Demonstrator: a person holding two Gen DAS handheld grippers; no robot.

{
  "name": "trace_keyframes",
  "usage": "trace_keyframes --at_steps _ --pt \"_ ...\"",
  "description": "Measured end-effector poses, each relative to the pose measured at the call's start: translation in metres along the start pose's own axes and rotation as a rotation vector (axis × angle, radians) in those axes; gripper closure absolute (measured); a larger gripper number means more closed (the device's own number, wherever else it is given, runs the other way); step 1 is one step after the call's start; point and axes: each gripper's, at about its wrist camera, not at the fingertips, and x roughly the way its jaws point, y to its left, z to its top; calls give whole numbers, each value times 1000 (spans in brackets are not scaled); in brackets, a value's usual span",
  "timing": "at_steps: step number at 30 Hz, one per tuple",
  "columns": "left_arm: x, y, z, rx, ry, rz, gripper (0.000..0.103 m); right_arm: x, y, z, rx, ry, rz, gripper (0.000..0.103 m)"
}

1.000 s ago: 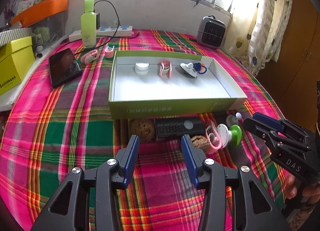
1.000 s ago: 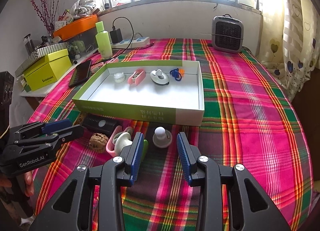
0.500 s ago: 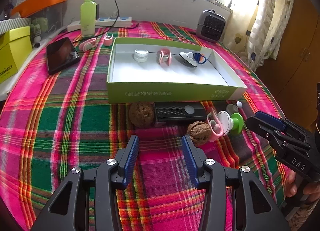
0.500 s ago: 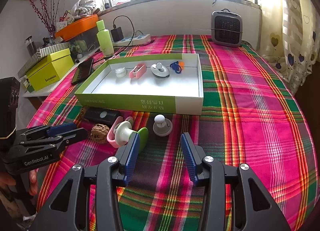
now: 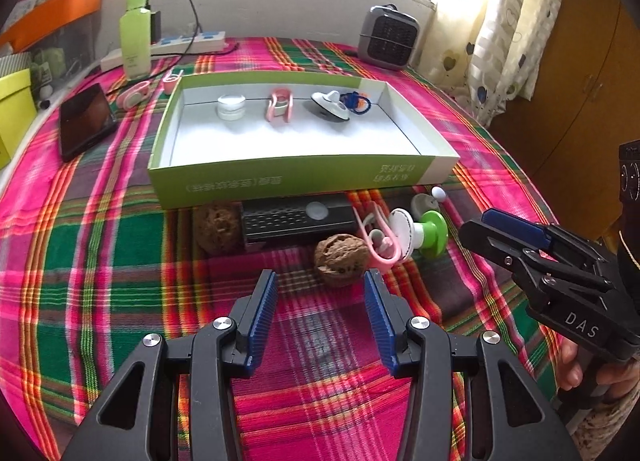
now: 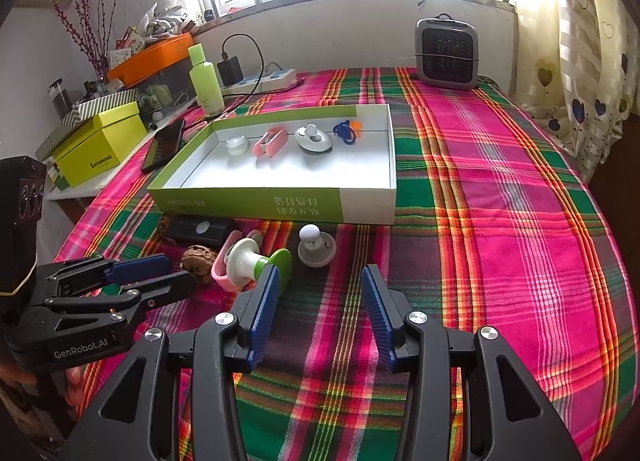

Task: Organize objects
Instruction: 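Lower the left gripper onto the brown walnut and close it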

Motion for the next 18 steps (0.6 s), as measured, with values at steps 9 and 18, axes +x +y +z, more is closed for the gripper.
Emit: trace_keyframes --at_steps 9,18 --pt "11 -7 8 7 4 18 60 0 -6 -2 11 4 7 59" --pt "12 -3 10 -23 -9 10 61 2 -4 -2 7 13 10 59"
